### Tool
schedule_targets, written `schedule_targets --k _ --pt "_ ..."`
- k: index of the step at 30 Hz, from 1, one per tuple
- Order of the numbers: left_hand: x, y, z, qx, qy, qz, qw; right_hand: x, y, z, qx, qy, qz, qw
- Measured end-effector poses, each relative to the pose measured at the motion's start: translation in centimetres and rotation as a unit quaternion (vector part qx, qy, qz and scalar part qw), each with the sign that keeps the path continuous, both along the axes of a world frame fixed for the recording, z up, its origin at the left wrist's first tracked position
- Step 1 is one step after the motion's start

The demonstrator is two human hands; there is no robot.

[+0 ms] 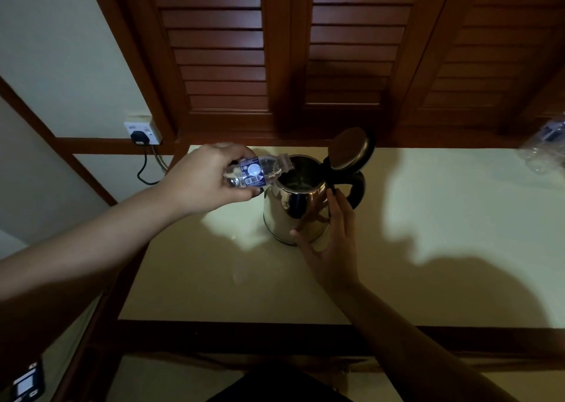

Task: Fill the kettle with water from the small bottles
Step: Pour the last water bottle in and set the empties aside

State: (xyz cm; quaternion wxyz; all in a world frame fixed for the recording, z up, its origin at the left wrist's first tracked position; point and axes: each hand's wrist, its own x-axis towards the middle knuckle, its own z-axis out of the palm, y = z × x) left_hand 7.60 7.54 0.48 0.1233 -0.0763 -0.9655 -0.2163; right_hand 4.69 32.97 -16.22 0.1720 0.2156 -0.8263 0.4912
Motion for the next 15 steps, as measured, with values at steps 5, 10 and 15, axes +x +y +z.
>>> schedule_targets --k 5,10,15 --pt "-0.32 -0.11 0.17 -0.012 -0.001 -0.008 1.000 0.04 -0.04 -0.02 -0.005 0.000 0.002 1.000" --pt "-0.50 -0.28 0.22 -0.017 0.002 -0.016 1.000 0.08 -0.07 0.18 -0.010 -0.003 0.002 1.000" --pt "-0.70 -0.39 0.31 -0.026 0.008 -0.028 0.999 0.09 0.03 0.26 -0.004 -0.001 0.000 1.000"
